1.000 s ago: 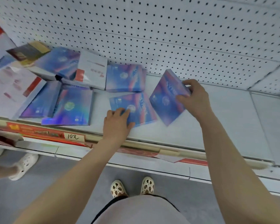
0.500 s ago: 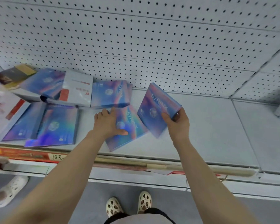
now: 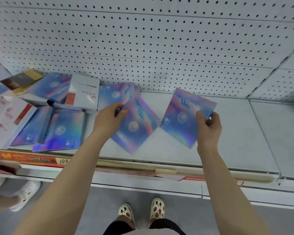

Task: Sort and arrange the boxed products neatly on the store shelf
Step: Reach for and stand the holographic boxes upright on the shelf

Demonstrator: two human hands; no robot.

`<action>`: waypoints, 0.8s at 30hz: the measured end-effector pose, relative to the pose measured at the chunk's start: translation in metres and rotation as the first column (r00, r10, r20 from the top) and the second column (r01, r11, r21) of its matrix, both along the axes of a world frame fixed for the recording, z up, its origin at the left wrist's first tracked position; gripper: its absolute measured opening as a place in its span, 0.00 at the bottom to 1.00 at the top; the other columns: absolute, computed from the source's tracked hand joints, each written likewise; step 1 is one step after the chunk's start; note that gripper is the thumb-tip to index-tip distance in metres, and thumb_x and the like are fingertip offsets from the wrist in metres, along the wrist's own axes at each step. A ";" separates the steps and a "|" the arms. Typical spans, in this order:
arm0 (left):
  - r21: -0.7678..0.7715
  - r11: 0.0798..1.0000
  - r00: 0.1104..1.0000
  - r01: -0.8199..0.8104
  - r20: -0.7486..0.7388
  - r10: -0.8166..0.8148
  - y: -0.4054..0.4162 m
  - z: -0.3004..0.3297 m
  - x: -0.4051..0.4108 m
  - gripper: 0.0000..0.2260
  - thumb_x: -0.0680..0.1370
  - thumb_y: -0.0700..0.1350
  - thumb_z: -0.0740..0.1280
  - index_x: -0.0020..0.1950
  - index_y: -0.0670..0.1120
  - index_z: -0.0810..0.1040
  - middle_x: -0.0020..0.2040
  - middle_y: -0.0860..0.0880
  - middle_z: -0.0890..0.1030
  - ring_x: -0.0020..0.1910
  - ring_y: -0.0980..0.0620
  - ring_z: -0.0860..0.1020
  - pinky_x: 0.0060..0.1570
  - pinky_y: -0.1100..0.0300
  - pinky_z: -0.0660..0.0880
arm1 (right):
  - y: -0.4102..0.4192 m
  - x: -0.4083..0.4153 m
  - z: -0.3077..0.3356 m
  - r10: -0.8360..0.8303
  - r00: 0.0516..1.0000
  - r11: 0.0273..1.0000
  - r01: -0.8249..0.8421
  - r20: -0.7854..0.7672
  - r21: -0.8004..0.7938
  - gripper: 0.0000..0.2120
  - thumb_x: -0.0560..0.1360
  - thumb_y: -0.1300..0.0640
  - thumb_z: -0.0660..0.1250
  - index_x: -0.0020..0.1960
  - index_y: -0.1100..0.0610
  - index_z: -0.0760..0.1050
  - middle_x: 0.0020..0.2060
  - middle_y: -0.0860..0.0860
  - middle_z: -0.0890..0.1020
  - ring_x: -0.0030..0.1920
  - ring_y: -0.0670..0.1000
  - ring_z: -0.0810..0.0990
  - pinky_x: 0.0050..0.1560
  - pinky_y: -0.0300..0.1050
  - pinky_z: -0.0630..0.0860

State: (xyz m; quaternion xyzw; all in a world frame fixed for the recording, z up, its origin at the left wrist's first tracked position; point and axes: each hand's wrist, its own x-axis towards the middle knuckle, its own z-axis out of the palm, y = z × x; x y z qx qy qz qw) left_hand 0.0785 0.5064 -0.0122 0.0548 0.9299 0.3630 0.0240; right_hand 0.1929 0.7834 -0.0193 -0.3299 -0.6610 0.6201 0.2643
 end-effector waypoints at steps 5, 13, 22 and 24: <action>0.472 0.869 0.982 -0.148 0.178 0.070 0.004 -0.001 0.031 0.05 0.80 0.52 0.63 0.47 0.55 0.77 0.41 0.55 0.78 0.39 0.54 0.73 0.41 0.56 0.69 | 0.002 0.032 0.008 -0.075 0.997 0.997 0.075 -0.017 0.013 0.06 0.75 0.48 0.67 0.45 0.50 0.74 0.38 0.54 0.75 0.38 0.52 0.74 0.40 0.47 0.72; 0.592 0.806 0.957 -0.004 0.237 -0.168 0.018 -0.022 0.079 0.07 0.81 0.46 0.63 0.47 0.46 0.78 0.41 0.48 0.78 0.38 0.53 0.73 0.39 0.58 0.71 | -0.029 0.135 -0.001 -0.343 0.938 0.938 0.339 0.043 0.073 0.09 0.75 0.48 0.66 0.47 0.55 0.74 0.36 0.49 0.74 0.35 0.46 0.71 0.35 0.35 0.68; 0.628 0.770 0.848 0.110 0.345 -0.403 0.081 -0.029 0.138 0.07 0.79 0.48 0.63 0.43 0.48 0.76 0.43 0.45 0.75 0.42 0.49 0.72 0.44 0.53 0.70 | -0.032 0.254 -0.009 -0.570 0.816 0.818 0.575 0.096 -0.027 0.17 0.71 0.45 0.67 0.48 0.59 0.72 0.40 0.60 0.77 0.39 0.50 0.74 0.42 0.48 0.72; 0.629 0.764 0.827 0.142 0.349 -0.441 0.106 -0.027 0.157 0.07 0.80 0.47 0.63 0.43 0.48 0.76 0.42 0.46 0.76 0.41 0.49 0.72 0.44 0.53 0.70 | -0.019 0.277 -0.010 -0.609 0.787 0.788 0.615 0.099 -0.040 0.19 0.71 0.46 0.67 0.49 0.61 0.72 0.46 0.66 0.78 0.41 0.52 0.75 0.44 0.51 0.74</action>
